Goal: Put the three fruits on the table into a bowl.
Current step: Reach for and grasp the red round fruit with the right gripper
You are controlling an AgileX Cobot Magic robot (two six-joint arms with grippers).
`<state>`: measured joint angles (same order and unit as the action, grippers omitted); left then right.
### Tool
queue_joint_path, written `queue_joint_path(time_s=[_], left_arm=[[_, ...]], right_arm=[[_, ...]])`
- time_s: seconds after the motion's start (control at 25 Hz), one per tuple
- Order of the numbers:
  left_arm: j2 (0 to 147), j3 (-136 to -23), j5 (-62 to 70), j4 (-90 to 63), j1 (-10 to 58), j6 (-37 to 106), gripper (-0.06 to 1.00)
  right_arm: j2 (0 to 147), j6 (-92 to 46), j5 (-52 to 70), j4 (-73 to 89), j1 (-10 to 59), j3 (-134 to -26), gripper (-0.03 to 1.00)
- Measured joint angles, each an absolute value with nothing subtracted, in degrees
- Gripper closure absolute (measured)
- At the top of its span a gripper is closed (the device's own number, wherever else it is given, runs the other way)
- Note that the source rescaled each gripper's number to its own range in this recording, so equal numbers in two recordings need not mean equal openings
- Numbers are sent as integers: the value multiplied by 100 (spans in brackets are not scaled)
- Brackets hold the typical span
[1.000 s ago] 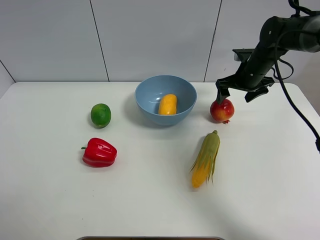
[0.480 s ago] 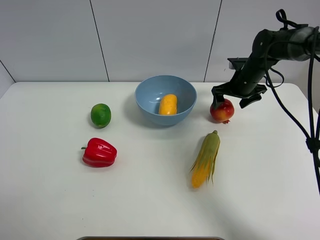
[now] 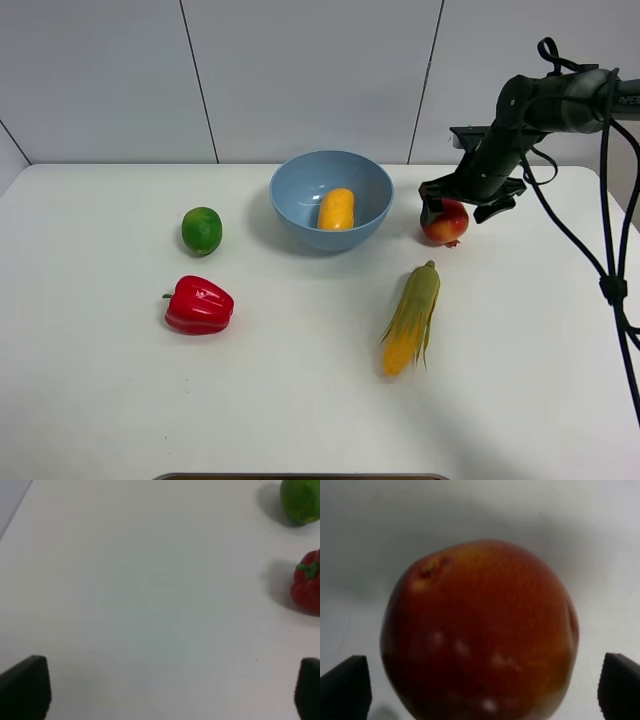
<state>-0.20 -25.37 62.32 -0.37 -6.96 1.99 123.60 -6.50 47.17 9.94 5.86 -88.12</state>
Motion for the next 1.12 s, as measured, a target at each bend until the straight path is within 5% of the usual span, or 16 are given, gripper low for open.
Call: queue_joint_path(time_s=[1.12], left_arm=[[-20,-2537,6232,-37,-696,199,-6]], right_arm=[[12670,-801,4091,1087,586,-8812,3]])
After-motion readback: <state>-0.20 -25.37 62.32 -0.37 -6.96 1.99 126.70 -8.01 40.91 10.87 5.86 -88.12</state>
